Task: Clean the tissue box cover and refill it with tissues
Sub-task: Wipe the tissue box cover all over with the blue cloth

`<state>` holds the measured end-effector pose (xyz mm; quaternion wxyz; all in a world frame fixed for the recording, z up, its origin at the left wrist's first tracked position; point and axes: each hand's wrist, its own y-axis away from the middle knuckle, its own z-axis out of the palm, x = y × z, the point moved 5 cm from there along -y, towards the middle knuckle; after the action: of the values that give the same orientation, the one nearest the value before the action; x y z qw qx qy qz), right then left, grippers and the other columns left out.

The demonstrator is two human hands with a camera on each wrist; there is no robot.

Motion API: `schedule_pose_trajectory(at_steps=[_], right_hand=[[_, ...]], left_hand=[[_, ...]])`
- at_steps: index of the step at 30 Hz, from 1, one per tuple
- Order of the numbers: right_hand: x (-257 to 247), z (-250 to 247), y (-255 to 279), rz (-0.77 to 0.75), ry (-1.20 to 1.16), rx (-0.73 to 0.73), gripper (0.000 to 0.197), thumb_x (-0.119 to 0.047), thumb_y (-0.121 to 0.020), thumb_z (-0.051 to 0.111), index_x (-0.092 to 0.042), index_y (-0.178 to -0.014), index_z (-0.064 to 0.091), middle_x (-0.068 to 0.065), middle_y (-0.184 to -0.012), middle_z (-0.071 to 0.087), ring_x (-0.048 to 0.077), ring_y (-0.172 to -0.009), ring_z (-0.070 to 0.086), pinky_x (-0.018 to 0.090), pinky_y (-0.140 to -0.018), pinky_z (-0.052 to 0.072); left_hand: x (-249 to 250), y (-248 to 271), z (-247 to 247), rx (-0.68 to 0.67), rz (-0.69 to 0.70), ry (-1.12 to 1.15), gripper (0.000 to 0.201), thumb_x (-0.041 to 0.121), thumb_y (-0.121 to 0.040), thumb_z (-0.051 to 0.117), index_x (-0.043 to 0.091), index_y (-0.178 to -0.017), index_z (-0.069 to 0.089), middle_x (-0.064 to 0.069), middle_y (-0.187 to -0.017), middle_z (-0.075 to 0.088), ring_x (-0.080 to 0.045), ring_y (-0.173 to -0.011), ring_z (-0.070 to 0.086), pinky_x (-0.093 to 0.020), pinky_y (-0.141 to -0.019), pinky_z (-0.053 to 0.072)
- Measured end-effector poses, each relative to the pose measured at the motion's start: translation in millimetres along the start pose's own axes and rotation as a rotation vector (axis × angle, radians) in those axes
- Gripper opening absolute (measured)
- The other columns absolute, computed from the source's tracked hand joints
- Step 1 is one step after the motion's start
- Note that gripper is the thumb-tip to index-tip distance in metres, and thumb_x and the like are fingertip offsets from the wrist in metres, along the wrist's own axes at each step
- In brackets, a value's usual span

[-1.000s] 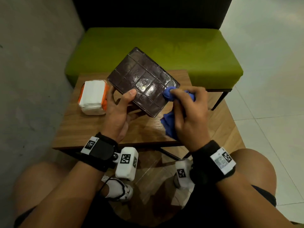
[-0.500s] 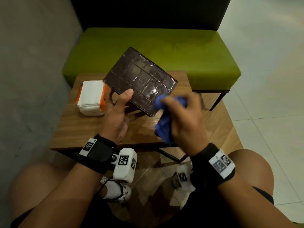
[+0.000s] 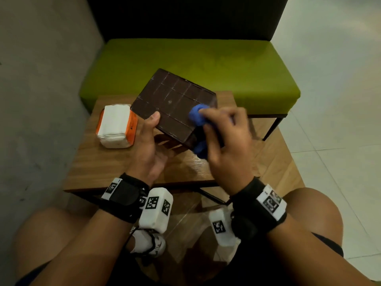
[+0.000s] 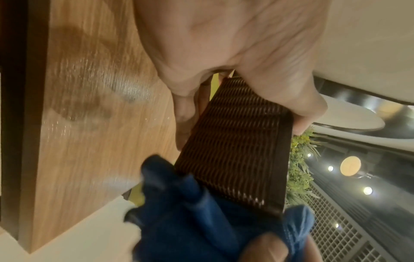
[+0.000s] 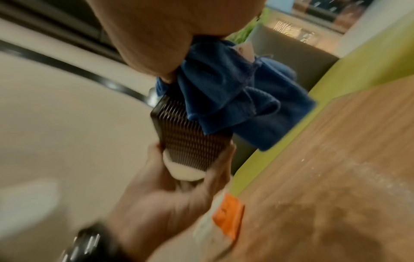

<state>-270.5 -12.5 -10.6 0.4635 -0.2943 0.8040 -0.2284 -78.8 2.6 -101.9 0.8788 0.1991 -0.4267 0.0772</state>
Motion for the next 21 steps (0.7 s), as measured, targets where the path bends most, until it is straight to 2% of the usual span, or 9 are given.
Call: schedule_pose_trajectory(at_steps=[2,4,7,9,11,13,15,17,21], right_hand=[[-15,10,14,-0.134,0.043,-0.145,0.029,-0.012,-0.101,0.062,-0.006,-0.126,0.074,0.018,-0.116,0.056,0.024,-0.098,0.055,0.028,-0.080,0.047],[-17,13,16,-0.204,0.070,-0.208,0.030,-0.018,-0.101,0.060,-0.008,-0.126,0.076,0.021,-0.116,0.058,0.029,-0.098,0.057,0.031,-0.077,0.048],[4,1,-9,-0.096,0.039,-0.037,0.026,-0.005,-0.100,0.065,-0.007,-0.123,0.076,0.019,-0.112,0.056,0.021,-0.102,0.055,0.022,-0.087,0.045],[18,-9,-26,0.023,-0.011,0.091,0.026,-0.002,-0.100,0.065,-0.006,-0.125,0.074,0.015,-0.112,0.056,0.014,-0.104,0.056,0.020,-0.093,0.047],[17,-6,-27,0.053,-0.022,0.100,0.026,-0.004,-0.101,0.064,-0.006,-0.126,0.072,0.011,-0.113,0.055,0.015,-0.103,0.056,0.022,-0.092,0.049],[2,5,-12,-0.029,-0.011,0.002,0.026,-0.005,-0.101,0.064,-0.006,-0.125,0.073,0.013,-0.113,0.054,0.018,-0.099,0.054,0.029,-0.084,0.050],[-13,18,9,-0.150,0.020,-0.180,0.027,-0.008,-0.101,0.065,-0.008,-0.126,0.074,0.016,-0.115,0.054,0.022,-0.096,0.054,0.034,-0.076,0.051],[-12,20,12,-0.208,0.047,-0.252,0.028,-0.008,-0.100,0.067,-0.010,-0.126,0.076,0.017,-0.115,0.056,0.023,-0.099,0.056,0.033,-0.077,0.049],[21,-6,-21,0.015,-0.001,0.038,0.023,-0.006,-0.100,0.068,-0.011,-0.120,0.077,0.011,-0.107,0.055,0.021,-0.098,0.057,0.037,-0.085,0.051]], left_hand=[[0,0,0,-0.020,-0.068,-0.002,0.089,0.065,-0.088,0.071,-0.001,-0.146,0.060,-0.030,-0.144,0.065,-0.043,-0.120,0.070,-0.057,-0.101,0.060],[1,1,0,-0.047,-0.108,0.005,0.090,0.067,-0.087,0.071,-0.004,-0.141,0.063,-0.031,-0.143,0.064,-0.041,-0.117,0.070,-0.057,-0.107,0.058],[3,3,0,-0.028,-0.058,-0.004,0.071,0.059,-0.102,0.055,0.009,-0.153,0.058,-0.030,-0.147,0.063,-0.041,-0.118,0.071,-0.056,-0.091,0.063],[2,3,1,-0.002,-0.043,0.011,0.060,0.054,-0.103,0.057,0.019,-0.151,0.060,-0.027,-0.144,0.066,-0.046,-0.122,0.070,-0.064,-0.094,0.061],[2,-1,1,0.004,-0.028,0.023,0.059,0.053,-0.102,0.059,0.020,-0.151,0.059,-0.025,-0.142,0.068,-0.046,-0.126,0.070,-0.070,-0.098,0.057],[3,-4,1,-0.003,-0.052,0.000,0.069,0.058,-0.100,0.061,0.012,-0.150,0.059,-0.025,-0.141,0.069,-0.043,-0.125,0.071,-0.064,-0.098,0.060],[2,-3,2,-0.009,-0.117,0.002,0.078,0.064,-0.093,0.067,0.001,-0.138,0.064,-0.024,-0.133,0.071,-0.037,-0.113,0.075,-0.052,-0.094,0.063],[2,-3,-1,-0.002,-0.112,-0.005,0.075,0.065,-0.092,0.068,0.003,-0.135,0.066,-0.025,-0.131,0.070,-0.036,-0.109,0.074,-0.051,-0.097,0.062],[9,2,0,0.068,0.043,-0.078,0.063,0.051,-0.093,0.071,0.021,-0.147,0.060,-0.018,-0.136,0.073,-0.035,-0.112,0.077,-0.054,-0.084,0.064]])
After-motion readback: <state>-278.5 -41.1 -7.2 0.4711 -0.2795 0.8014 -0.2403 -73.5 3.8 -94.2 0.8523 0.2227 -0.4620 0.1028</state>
